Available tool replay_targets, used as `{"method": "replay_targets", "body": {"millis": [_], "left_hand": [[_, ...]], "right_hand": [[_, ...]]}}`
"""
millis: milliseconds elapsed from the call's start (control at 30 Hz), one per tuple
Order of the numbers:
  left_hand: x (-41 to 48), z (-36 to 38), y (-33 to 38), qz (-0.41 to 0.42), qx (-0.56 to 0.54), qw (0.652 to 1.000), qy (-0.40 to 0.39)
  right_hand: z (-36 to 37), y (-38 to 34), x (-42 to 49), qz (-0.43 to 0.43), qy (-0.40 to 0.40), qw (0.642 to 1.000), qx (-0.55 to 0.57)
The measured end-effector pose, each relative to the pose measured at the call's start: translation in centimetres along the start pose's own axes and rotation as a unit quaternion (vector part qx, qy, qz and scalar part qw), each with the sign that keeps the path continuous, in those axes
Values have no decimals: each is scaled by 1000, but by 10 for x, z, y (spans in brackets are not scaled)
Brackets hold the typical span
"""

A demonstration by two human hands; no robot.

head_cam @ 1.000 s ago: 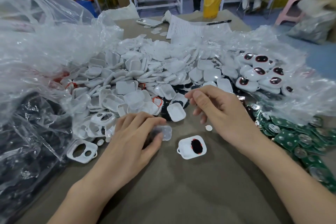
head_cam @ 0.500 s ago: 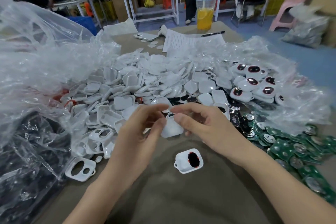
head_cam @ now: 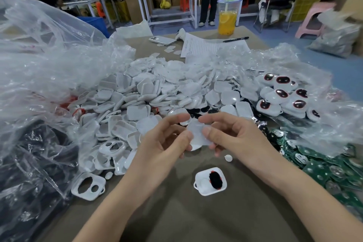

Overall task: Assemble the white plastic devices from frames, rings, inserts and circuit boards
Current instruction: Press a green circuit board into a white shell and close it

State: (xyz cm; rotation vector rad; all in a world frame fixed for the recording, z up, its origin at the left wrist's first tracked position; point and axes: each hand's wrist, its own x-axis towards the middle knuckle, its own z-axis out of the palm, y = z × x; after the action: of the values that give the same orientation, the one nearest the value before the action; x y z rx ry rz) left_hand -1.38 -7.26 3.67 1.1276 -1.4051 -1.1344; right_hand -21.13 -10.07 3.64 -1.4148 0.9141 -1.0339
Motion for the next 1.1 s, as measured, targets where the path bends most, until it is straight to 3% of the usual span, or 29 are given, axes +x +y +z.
{"method": "replay_targets", "body": {"millis": [333,533,1100], "left_hand": [[0,-4,1,0,-8,1000,31],[0,-5,3,-7,-17,999,33],[0,-4,-4,-5,7,1000,-22]], "right_hand": [[3,2,4,30,9,991,130],[2,3,3,6,-11,999,32],[-3,4,3,16,10,998,66]]}}
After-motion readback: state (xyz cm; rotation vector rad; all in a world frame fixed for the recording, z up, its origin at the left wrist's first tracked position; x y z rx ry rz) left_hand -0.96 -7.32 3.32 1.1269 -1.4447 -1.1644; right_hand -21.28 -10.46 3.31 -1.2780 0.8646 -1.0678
